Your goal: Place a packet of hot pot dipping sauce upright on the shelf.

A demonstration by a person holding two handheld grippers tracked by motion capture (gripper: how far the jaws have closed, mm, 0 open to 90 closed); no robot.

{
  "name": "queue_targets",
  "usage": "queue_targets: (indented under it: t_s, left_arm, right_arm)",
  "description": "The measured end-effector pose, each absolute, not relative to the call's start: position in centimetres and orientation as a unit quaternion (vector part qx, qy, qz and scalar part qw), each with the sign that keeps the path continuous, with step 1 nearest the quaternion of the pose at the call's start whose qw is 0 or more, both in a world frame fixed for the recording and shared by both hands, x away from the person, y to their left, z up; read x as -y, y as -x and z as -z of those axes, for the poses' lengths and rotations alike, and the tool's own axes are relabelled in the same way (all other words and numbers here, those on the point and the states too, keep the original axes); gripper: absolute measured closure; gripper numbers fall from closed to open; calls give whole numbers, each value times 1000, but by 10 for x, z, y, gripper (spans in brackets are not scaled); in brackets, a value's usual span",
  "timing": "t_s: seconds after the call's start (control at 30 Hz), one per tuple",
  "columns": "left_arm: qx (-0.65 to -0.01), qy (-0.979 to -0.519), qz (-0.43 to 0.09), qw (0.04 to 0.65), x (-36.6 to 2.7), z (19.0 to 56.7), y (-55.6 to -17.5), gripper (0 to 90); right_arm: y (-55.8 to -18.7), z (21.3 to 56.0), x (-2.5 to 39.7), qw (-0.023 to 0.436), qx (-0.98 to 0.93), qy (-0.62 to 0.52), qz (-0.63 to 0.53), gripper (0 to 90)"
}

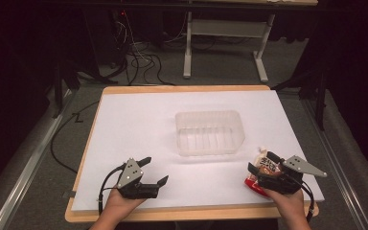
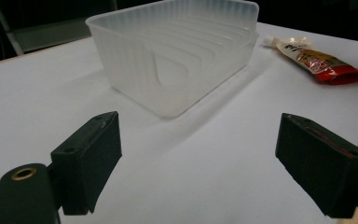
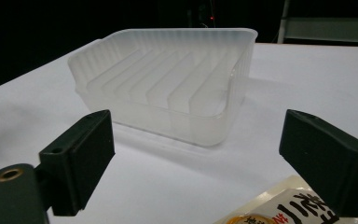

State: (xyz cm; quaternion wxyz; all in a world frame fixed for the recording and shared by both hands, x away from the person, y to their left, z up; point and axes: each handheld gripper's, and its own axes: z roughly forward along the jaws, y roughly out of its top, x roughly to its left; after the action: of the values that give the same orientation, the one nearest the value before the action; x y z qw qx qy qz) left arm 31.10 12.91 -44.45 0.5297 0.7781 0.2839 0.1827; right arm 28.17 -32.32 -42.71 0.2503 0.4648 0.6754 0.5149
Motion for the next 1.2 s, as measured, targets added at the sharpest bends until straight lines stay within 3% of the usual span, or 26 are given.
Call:
queue_targets:
  t_s: [0.27,0.67,1.2]
  left_arm:
    - [-290,-775,-188,530,-130,443,-313,107]
    - [-285,-780,-187,524,-128,445,-313,90]
    - [-288,-781,-191,520,-126,447,-315,96]
  right_arm:
    - [-279,426,323,262,-677,-455,-516,41]
    - [-282,431,327,257,-684,-454,-510,44]
    - [-297,442,372,267,-670,-502,-478,55]
